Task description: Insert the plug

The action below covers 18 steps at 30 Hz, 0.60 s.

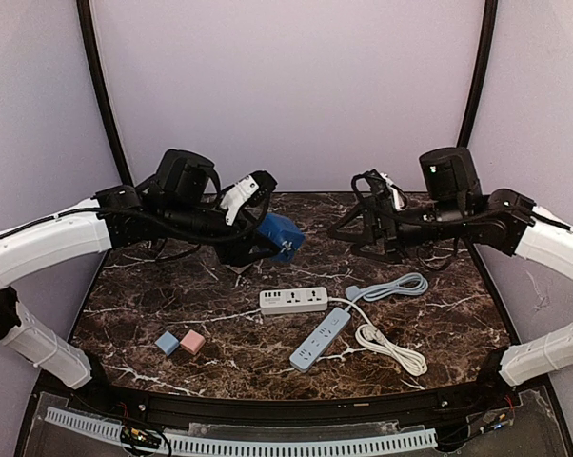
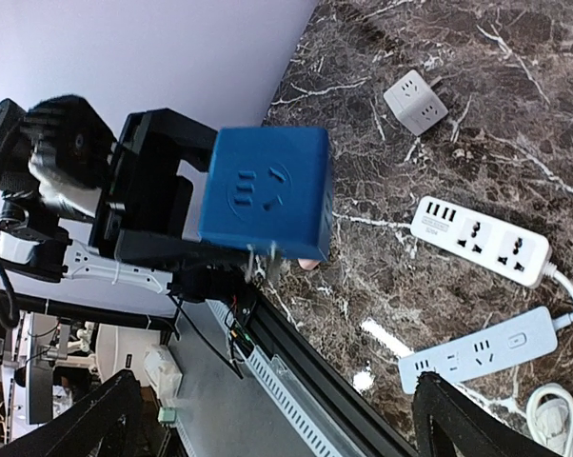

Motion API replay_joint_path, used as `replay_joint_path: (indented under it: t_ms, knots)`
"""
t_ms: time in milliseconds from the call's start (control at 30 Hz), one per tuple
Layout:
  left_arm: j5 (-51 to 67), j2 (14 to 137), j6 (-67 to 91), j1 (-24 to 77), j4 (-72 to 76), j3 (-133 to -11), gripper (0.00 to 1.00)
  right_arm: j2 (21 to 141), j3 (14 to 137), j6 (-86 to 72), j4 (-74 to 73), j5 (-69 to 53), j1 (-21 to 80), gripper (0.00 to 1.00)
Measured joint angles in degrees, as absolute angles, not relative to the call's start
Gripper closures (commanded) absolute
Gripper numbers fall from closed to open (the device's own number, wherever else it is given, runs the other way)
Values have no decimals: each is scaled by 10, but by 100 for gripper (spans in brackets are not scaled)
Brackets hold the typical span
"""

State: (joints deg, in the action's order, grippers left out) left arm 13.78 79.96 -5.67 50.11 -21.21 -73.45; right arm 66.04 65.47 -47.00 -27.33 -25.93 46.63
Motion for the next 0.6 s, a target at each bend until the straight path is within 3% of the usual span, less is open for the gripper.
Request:
replay_joint_path:
  t_ms: [600]
  knots:
    - [77, 847, -147, 550, -206, -775, 94, 784, 754, -454, -297, -123, 536, 1]
